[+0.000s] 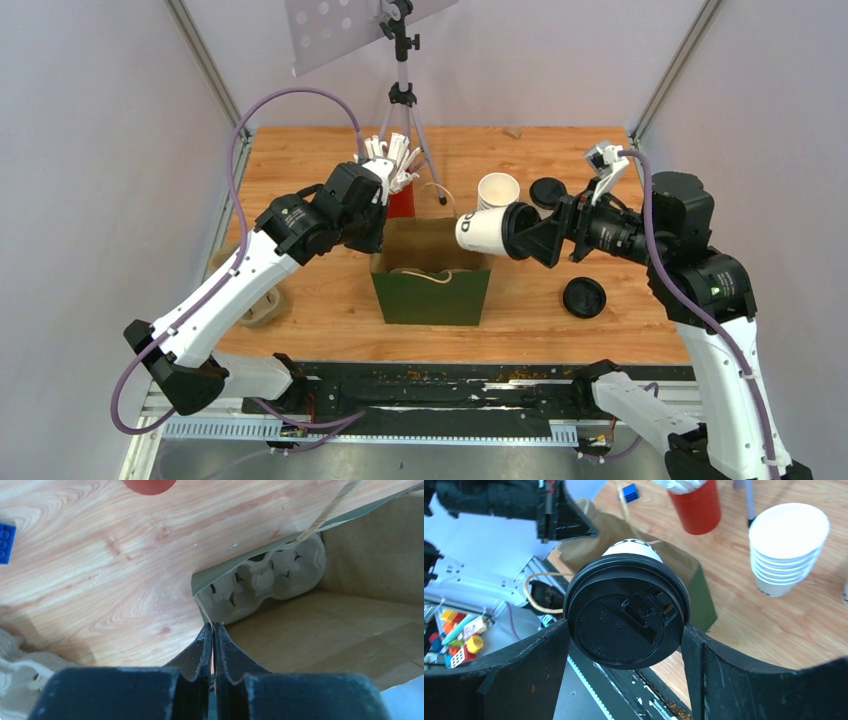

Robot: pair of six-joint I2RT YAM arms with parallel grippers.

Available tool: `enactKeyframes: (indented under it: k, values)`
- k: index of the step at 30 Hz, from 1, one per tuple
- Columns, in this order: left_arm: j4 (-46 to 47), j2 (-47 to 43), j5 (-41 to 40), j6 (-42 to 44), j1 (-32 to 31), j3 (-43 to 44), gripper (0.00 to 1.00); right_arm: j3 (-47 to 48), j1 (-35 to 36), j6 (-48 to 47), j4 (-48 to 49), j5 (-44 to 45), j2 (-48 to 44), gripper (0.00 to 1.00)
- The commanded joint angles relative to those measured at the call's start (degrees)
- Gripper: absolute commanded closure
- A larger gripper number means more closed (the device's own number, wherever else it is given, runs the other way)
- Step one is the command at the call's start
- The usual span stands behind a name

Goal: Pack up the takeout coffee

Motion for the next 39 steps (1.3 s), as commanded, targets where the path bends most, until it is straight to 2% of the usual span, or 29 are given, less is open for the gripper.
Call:
enactKeyframes:
  k: [1, 3, 6, 12, 24, 27, 34, 37, 39]
  values:
    - [7.0, -2.4, 3.7, 1.7, 0.1, -0.9, 0.95, -0.9, 7.3, 1.6, 3.3, 0.8, 0.9, 0.35]
    - [9.5, -3.2, 5.2, 2.2, 0.1, -1.7, 1.0, 0.2, 12.5, 0.6, 1.6, 5.7, 2.3, 0.35]
    - [13.4, -4.7, 7.5, 4.1, 0.1, -3.7, 1.0, 1.6, 19.5, -1.1, 1.0, 13.6, 4.5, 0.35]
    - [20.6, -8.6, 12.3, 8.6, 0.1, -8.8, 1.0, 4.2, 28.9, -7.8, 1.1, 25.2, 9.2, 0.35]
    - [37.8, -17.4, 16.8, 7.3, 0.1, -20.5, 1.0, 2.1, 55.9, -23.3, 0.4, 54.7, 13.5, 0.35]
    - [42.2, -19.5, 17.8, 6.7, 0.1, -23.9, 1.0, 1.2, 58.5, -25.1, 0.4, 58.1, 14.4, 0.35]
    - [44.9, -23.3, 17.8, 7.5, 0.1, -28.6, 0.98, -3.5, 64.0, -28.5, 0.1, 64.2, 15.5, 0.35]
    - [46.5, -25.3, 18.9, 8.1, 0.1, -31.1, 0.92, -4.7, 66.3, -29.3, -0.1, 65.9, 16.2, 0.34]
    - [45.1, -25.7, 19.3, 8.7, 0.1, -31.2, 0.84, -5.7, 67.0, -29.0, 0.6, 65.9, 16.2, 0.34]
